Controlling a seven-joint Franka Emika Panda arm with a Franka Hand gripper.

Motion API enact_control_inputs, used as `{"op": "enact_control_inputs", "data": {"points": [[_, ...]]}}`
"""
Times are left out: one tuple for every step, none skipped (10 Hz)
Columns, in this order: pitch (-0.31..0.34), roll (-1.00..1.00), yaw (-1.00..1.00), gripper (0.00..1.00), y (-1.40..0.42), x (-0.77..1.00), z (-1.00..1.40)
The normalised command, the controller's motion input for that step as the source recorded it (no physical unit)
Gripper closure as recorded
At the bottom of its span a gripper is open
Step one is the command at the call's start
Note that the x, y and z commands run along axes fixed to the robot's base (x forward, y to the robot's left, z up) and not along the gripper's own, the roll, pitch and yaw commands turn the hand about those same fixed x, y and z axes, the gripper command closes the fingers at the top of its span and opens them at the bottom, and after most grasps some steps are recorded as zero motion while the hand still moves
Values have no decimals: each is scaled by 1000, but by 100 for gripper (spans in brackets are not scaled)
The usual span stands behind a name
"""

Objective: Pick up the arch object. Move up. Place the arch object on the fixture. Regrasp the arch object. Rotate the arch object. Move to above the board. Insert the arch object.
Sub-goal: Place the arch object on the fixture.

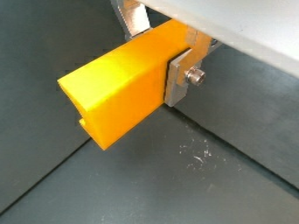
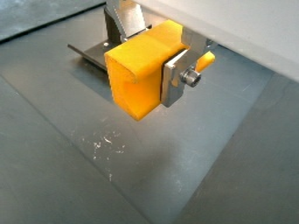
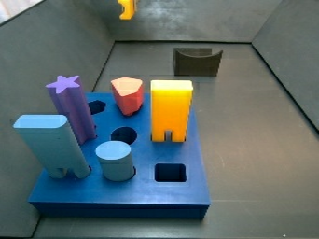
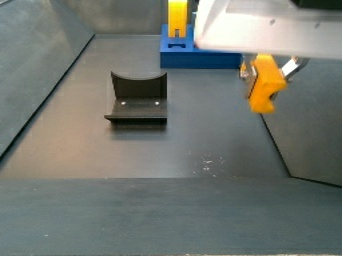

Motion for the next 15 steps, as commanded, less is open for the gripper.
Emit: {"op": "enact_control_inputs", "data": {"points": [[110,99,22,100,-4,-33,750],[111,98,23,100,-4,-27,658],[114,101,22,100,0,-22,563],[118,97,24,100,2,-17,432],[119,89,23,100,5,-18,331],[118,90,21,100,8,-16,263],[6,-16,437,100,-814,1000,203],[10,-16,425,100,-813,1000,185],[45,-27,295,100,-776,1000,170],[57,-36,231,100,-743,1000,165],[92,-52,110,100,-646,1000,148],[114,-61,62,100,-590,1000,135],[129,-65,41,100,-538,1000,123],[136,-68,31,100,-488,1000,113],[133,-69,27,100,-441,1000,101]]}}
